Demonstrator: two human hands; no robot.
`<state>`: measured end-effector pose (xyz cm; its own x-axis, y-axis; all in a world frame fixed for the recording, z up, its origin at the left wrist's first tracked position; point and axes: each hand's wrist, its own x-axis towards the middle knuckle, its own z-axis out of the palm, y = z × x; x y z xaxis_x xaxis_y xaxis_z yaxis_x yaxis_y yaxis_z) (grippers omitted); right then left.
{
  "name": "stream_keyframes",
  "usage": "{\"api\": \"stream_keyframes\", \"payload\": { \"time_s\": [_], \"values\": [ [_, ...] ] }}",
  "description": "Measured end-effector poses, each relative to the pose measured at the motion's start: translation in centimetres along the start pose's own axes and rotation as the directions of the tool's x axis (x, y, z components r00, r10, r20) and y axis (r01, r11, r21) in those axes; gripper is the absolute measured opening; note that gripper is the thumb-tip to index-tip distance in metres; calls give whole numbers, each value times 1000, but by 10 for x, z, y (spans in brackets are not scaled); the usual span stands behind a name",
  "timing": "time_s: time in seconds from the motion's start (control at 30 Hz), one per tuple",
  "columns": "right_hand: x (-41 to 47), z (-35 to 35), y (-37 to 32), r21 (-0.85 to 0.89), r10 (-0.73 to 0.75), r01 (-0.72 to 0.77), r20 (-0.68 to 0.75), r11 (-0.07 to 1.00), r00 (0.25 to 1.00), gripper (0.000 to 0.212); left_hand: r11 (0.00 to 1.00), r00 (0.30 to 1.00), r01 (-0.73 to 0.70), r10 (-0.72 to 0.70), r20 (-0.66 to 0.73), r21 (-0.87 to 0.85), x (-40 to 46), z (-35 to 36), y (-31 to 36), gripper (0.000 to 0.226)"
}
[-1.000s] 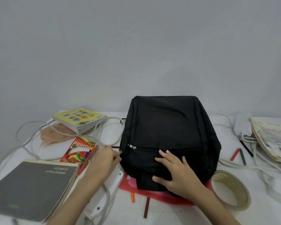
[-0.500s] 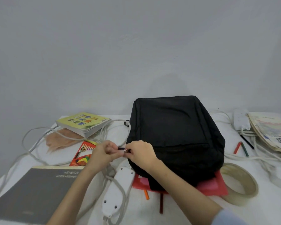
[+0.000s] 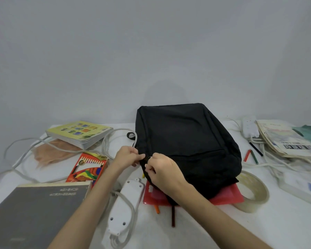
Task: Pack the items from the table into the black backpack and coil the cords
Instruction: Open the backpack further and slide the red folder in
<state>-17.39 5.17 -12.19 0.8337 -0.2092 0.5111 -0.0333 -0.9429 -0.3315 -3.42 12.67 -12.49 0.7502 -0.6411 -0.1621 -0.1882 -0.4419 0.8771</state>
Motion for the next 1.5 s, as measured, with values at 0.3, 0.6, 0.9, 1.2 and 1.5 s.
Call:
{"api": "stream_keyframes", "payload": {
  "time_s": [0.3, 0.6, 0.9, 1.2, 1.5],
  "values": [
    [-38, -21, -4, 53, 51, -46, -87, 998, 995, 26, 995, 973, 97, -100, -210, -24, 10, 1, -17, 34],
    [-34, -48, -6, 404, 296, -299, 70, 865, 952, 8, 947, 991, 61, -95, -94, -314, -24, -25, -4, 15],
    [2, -21, -2, 6, 150, -156, 246, 988, 958, 40, 981, 966, -75, 116, -230, 180, -45, -9, -21, 19],
    [26, -29, 33, 235, 319, -418, 363, 878, 875, 18, 973, 926, -230, 224, -304, 14, -55, -14, -31, 21],
    [20, -7, 42, 254, 413, -519, 371, 816, 832, 20, 985, 978, -166, 159, -139, -42, -61, -15, -28, 16]
  ]
}}
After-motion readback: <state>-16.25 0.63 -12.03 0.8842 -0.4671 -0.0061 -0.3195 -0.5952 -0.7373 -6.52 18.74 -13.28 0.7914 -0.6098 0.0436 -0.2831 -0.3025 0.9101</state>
